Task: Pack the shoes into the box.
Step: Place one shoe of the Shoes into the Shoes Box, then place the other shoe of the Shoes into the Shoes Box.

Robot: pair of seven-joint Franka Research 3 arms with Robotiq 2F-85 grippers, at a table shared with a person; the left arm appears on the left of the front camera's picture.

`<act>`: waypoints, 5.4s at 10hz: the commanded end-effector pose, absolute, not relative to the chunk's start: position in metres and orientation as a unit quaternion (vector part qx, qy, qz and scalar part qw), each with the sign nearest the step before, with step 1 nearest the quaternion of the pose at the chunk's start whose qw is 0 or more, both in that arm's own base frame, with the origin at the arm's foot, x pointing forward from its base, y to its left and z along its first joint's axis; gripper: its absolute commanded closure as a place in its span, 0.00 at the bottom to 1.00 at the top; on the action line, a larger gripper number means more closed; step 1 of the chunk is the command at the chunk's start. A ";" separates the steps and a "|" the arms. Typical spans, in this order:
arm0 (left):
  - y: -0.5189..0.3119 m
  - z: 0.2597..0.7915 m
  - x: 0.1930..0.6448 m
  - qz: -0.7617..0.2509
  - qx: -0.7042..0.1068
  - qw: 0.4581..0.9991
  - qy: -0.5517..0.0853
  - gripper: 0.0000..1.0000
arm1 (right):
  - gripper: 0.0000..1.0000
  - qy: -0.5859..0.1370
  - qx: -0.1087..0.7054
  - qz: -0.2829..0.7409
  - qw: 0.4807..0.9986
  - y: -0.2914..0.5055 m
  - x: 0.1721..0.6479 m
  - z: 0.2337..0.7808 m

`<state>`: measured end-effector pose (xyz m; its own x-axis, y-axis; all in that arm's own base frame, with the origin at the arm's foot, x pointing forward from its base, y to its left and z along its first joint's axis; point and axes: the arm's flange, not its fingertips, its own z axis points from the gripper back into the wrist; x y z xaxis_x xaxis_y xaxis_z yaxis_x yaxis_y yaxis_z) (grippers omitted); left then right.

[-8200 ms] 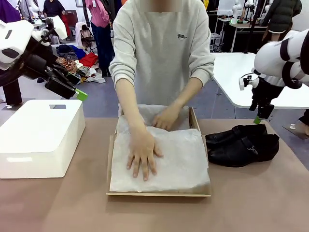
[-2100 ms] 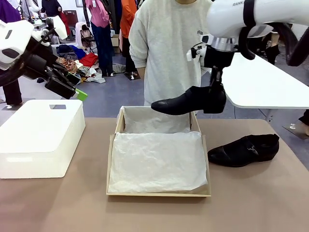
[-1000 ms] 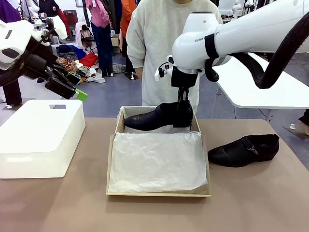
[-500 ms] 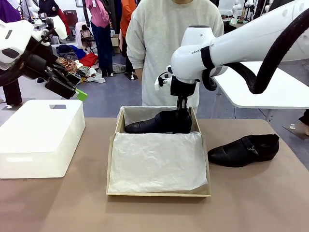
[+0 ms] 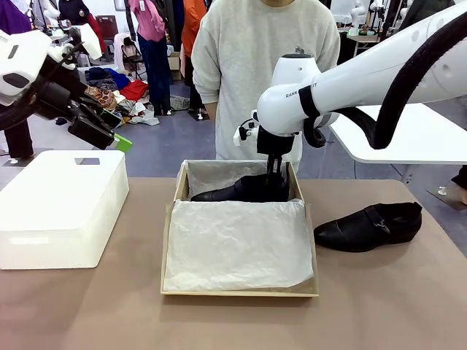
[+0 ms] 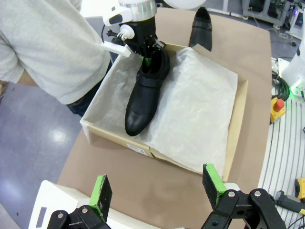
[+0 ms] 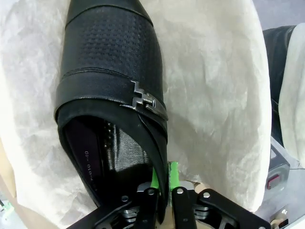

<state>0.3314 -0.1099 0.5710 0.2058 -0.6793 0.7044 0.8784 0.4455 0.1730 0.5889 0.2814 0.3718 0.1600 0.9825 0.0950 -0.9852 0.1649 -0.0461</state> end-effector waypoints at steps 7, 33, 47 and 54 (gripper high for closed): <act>-0.110 0.572 0.331 -0.510 -0.138 0.763 -0.372 0.00 | 0.00 -0.073 0.021 0.646 0.759 0.278 0.587 0.412; -0.110 0.572 0.331 -0.510 -0.138 0.763 -0.372 0.00 | 0.00 -0.065 -0.046 0.666 0.742 0.052 0.501 0.483; -0.110 0.572 0.331 -0.510 -0.138 0.763 -0.372 0.00 | 0.00 -0.078 -0.043 0.664 0.742 -0.013 0.498 0.436; -0.110 0.572 0.331 -0.510 -0.138 0.763 -0.372 0.00 | 0.00 -0.066 -0.021 0.667 0.742 -0.029 0.502 0.374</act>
<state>0.3314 -0.1100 0.5712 0.2058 -0.6797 0.7040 0.8780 0.4459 0.1739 0.4999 -0.0208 0.3799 0.1366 0.9894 0.0483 -0.9848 0.1410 -0.1017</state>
